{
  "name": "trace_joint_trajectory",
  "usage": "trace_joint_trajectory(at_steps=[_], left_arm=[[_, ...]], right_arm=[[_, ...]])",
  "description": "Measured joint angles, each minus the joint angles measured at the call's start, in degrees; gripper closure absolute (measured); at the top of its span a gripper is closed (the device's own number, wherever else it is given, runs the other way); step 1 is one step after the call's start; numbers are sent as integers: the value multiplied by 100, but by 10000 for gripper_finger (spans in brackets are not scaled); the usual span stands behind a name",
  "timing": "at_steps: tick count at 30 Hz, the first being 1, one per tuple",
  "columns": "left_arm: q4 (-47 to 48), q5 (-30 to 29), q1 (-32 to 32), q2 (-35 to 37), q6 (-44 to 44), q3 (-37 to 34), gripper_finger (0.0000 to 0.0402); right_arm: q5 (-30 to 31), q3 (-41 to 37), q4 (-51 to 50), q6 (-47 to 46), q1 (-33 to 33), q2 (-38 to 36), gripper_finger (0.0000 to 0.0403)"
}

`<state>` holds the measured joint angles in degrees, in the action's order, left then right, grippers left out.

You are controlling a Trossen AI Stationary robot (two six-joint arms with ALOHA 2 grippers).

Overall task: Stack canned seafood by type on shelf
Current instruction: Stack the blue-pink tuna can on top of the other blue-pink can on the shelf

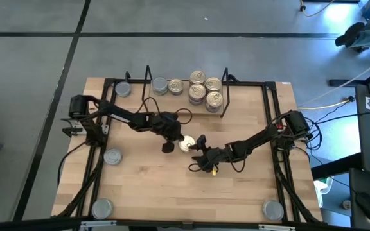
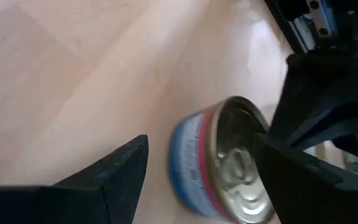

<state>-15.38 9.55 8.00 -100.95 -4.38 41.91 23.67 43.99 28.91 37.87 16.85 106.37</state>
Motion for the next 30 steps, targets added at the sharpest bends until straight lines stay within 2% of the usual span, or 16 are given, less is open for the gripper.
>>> trace_joint_trajectory(at_steps=[5, 17, 26, 30], left_arm=[[-165, 50, 68, -68, 247, -5, 398], [-188, 59, 186, -79, 472, -22, 397], [-207, 65, 187, -79, 481, -26, 395], [-227, 65, 187, -83, 485, -28, 400]], right_arm=[[379, 0, -129, 331, 1, 0, 116], [585, 0, -258, 941, -50, 0, 116], [856, 178, -139, 1208, -181, 315, 116], [762, 292, -197, 1349, -229, 340, 116]])
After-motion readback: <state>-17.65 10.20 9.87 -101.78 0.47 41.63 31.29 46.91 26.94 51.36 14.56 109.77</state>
